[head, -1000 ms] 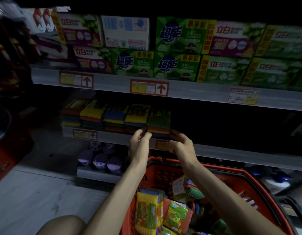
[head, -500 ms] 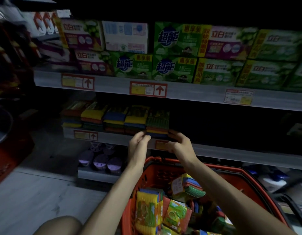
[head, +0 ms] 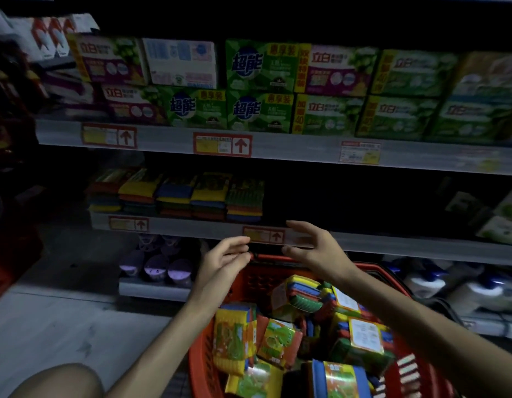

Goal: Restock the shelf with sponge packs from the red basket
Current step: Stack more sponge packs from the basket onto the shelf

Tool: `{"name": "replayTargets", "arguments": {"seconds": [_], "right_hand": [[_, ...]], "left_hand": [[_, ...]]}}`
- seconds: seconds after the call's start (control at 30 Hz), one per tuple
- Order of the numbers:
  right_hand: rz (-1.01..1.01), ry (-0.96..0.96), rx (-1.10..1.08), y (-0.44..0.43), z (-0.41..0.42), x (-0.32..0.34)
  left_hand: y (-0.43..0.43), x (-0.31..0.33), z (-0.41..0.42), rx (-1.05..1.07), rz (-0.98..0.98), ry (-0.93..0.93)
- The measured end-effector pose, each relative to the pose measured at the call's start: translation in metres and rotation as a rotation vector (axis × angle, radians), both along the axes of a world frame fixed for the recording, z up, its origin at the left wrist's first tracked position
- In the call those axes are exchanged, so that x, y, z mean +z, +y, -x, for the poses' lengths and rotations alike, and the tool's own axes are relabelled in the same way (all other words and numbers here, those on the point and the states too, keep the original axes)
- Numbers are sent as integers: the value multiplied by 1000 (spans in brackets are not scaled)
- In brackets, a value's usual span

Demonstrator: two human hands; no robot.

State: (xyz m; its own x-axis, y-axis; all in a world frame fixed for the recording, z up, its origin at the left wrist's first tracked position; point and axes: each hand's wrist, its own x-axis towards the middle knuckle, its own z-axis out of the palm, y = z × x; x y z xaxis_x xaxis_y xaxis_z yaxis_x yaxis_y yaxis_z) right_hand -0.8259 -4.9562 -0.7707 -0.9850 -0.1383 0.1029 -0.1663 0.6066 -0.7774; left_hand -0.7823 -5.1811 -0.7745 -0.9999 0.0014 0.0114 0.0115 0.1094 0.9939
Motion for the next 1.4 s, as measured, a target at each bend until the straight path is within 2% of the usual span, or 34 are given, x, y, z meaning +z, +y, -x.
{"name": "replayTargets", "arguments": {"seconds": [0.07,0.2,0.3,0.53,0.67,0.9,1.07,1.27,1.4], "right_hand": [[-72,3,24,17,-15,8],[-200,2,100,49,-42,20],[-303,-2,160,71,-56,21],[-446,-110,266,136,-75,9],[-723,-184,318,157,-83,-8],[-982,-223,436,170,-93,-32],[-1032,-291,475,160,-83,-50],[-1023,-274,369,151,-76,-75],[-999,-305,334,155,-78,-86]], "left_hand": [[8,4,-14,-66,57,31],[29,7,-35,-131,387,252],[45,6,-48,-176,550,350],[77,-20,-69,-346,735,169],[95,-22,-72,-501,976,95],[125,-21,-59,-643,1408,128],[132,-35,-39,-643,1639,294],[136,-69,-6,-602,1744,445],[137,-89,6,-567,1690,399]]}}
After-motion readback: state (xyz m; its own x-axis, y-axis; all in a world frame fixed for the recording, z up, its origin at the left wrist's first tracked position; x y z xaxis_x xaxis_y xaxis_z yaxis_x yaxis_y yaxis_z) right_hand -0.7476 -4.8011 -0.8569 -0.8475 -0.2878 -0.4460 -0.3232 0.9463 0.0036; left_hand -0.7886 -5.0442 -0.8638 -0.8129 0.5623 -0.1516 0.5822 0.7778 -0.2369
